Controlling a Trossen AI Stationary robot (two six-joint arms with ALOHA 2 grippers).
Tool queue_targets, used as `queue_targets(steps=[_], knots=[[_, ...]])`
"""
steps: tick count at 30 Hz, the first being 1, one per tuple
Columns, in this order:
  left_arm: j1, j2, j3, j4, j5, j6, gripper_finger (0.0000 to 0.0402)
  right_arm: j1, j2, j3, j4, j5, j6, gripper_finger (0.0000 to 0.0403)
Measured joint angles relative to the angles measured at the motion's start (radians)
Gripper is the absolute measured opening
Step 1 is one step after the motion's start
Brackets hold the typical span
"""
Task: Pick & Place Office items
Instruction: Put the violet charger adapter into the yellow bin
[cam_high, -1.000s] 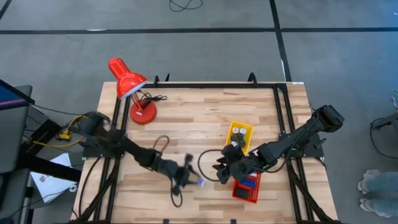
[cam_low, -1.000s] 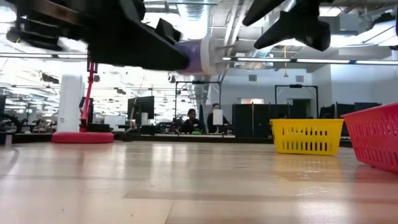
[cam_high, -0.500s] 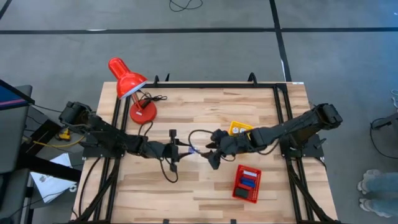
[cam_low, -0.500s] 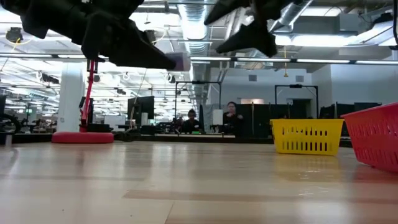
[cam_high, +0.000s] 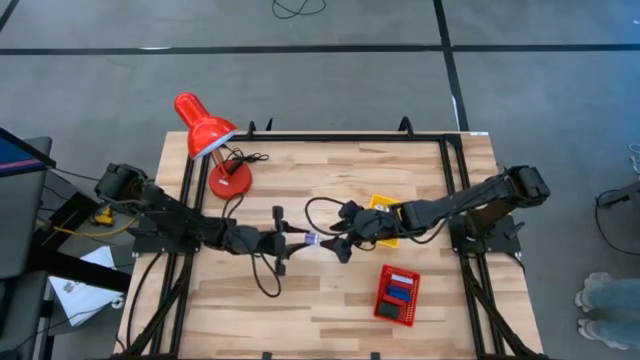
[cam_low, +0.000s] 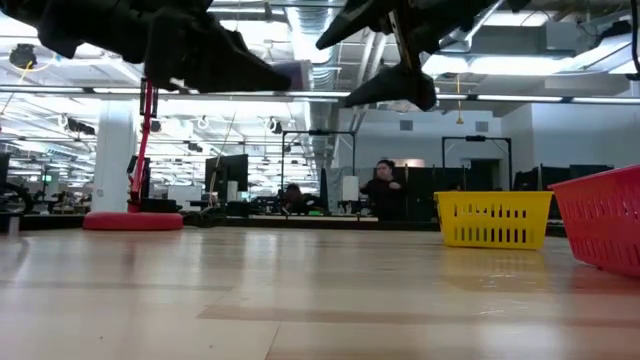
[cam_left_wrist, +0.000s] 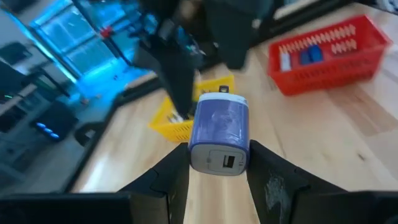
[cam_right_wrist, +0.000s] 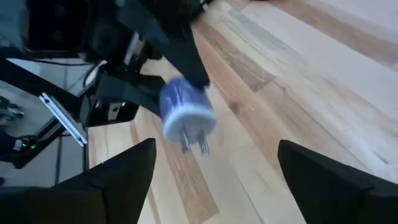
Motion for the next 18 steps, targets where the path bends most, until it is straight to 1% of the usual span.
queue_targets(steps=[3, 5, 10, 14, 18], knots=[[0.000, 0.000, 0.000, 0.043, -0.035, 0.035, 0.0133, 0.000, 0.000, -0.063, 0.102, -0.001, 0.007, 0.0328], [0.000, 0.000, 0.000, 0.049, -0.037, 0.049, 0.0133, 0.000, -0.003, -0.100, 0.208, -0.011, -0.003, 0.0327], [-0.003, 0.001, 0.000, 0.069, -0.037, 0.051, 0.0133, -0.008, 0.000, -0.164, 0.398, -0.011, 0.004, 0.0327], [-0.003, 0.001, 0.000, 0.110, -0.037, 0.051, 0.0133, -0.014, 0.018, -0.179, 0.465, -0.010, -0.001, 0.0327], [-0.001, 0.001, 0.000, 0.118, -0.037, 0.073, 0.0133, -0.013, 0.017, -0.178, 0.534, -0.007, -0.059, 0.0327]])
